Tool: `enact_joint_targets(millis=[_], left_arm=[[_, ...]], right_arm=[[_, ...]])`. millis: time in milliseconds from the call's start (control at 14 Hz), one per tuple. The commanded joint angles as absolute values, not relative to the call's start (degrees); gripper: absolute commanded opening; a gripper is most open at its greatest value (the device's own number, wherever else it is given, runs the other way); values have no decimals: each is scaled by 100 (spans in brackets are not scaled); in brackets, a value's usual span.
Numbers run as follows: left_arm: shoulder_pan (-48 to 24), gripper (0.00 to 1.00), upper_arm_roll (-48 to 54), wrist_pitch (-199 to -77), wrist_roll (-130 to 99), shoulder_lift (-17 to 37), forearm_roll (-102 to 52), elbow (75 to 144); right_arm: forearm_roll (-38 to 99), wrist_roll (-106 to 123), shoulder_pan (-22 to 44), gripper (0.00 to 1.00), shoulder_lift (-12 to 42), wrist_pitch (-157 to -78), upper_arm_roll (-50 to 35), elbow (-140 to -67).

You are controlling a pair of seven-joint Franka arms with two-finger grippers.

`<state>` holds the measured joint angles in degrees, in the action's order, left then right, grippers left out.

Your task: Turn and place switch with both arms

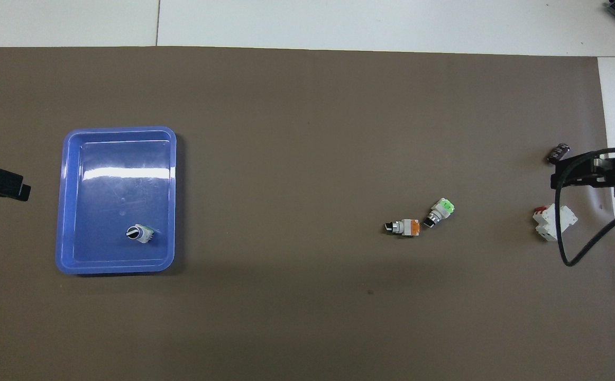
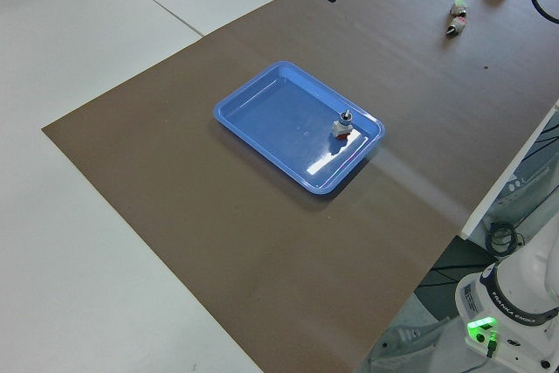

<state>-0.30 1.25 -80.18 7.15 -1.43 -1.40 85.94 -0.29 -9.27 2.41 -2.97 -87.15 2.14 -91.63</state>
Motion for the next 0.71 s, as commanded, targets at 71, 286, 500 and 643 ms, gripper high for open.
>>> enact_joint_targets(millis=[71, 286, 500, 643], left_arm=[[9, 100, 132, -8068, 694, -299, -185, 8780], [9, 100, 123, -8068, 694, -299, -185, 8780], [9, 100, 132, -8068, 694, -299, -185, 8771], [9, 100, 123, -8068, 694, -299, -185, 8780]], right_arm=[[-97, -879, 167, 100, -308, -8815, 176, -9202], [-88, -888, 158, 100, -334, -8807, 193, -9263], [8, -958, 167, 100, -466, -8929, 211, -9466], [-26, -1028, 167, 100, -466, -9121, 228, -9544]])
